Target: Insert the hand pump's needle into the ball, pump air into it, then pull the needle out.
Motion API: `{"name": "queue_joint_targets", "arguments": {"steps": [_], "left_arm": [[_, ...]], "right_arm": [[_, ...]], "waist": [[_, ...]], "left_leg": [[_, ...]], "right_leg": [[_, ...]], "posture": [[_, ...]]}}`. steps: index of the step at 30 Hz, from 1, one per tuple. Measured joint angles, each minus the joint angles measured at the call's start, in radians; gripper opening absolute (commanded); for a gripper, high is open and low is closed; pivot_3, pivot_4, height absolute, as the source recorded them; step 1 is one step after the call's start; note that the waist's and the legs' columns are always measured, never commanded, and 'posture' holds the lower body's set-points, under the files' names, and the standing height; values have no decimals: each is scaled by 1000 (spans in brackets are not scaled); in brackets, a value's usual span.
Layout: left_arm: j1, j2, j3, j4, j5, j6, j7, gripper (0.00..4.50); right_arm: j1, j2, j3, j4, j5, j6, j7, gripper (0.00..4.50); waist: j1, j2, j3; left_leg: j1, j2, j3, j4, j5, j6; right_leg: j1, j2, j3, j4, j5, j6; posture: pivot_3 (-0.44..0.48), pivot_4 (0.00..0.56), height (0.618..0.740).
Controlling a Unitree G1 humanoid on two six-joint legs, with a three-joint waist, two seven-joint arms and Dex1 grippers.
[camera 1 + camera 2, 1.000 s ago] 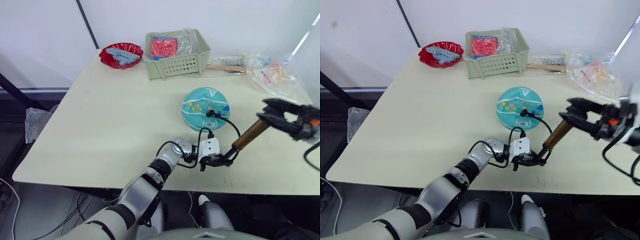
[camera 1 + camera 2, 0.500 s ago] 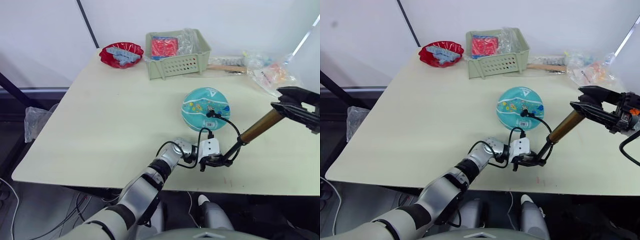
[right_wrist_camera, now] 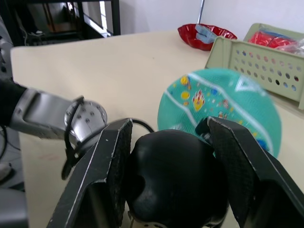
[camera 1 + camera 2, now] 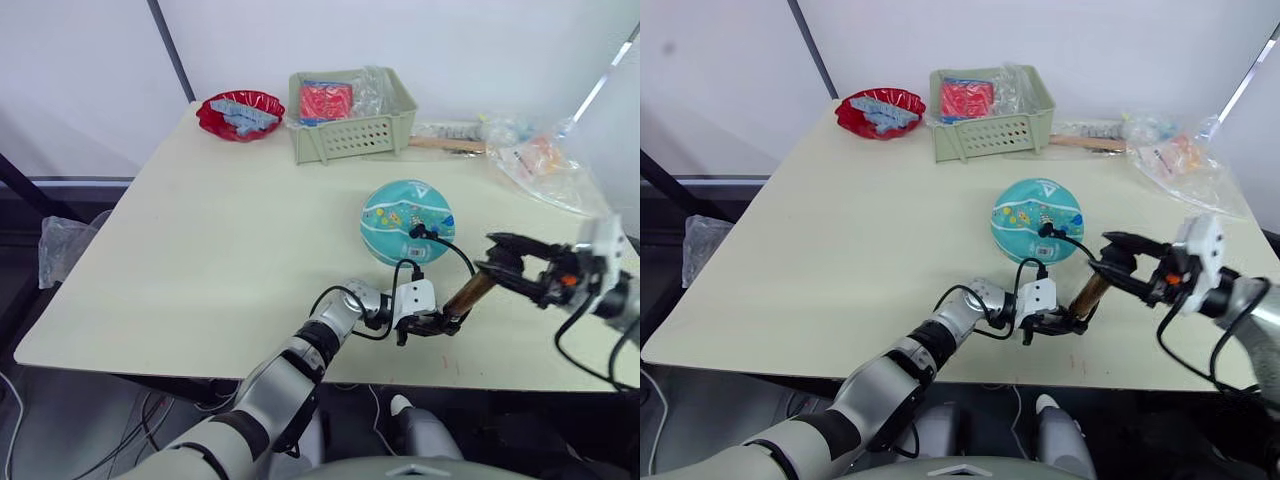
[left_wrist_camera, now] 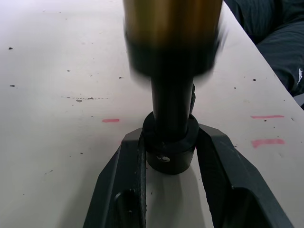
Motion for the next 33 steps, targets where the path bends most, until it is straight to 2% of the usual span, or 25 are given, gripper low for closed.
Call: {"name": "queue_joint_targets", "arguments": {"steps": [4,10,17,22,25,33], "left_arm": [[-1,0,-2,1,5,0,5,1025],[-2,-1,-4,2,6,0,4,1025],[-15,-16,-5,0,5,0,-11,1025],[-17,-18,-5,0,5,-1,-16,1025],[-20,-20,1,-1,5,-2,-18,1025],[-21,-24,5,-1,5,-4,-21,1025]], "right_arm": [[21,31,42,24,-59,-80,-9,2067],[16,25,27,24,-55,-74,-7,2067],[4,-49,-58,18,46,22,36,2066],[-9,-92,-114,-16,111,86,44,2066],[-50,-160,-183,-42,194,168,46,2066],[-168,-286,-326,-47,366,327,43,2066]], "waist": [[-1,2,-2],[-1,2,-1],[1,16,8],[1,17,9],[1,22,13],[1,25,16]], "left_leg": [[1,0,0,0,0,0],[0,0,-2,-1,0,-1],[-3,-1,-1,-2,0,0],[-7,-1,-2,-2,0,0],[-10,-1,-2,-1,0,0],[-14,-2,-5,0,0,0]], "right_leg": [[1,-1,1,0,0,0],[1,-4,3,0,0,0],[0,-8,0,-3,0,0],[-2,-8,-1,-6,0,0],[-3,-8,-2,-9,1,1],[-3,-9,-6,-11,1,1]], "posture": [[0,150,738],[0,150,738],[0,150,738],[0,150,738],[0,150,738],[0,150,738]]}}
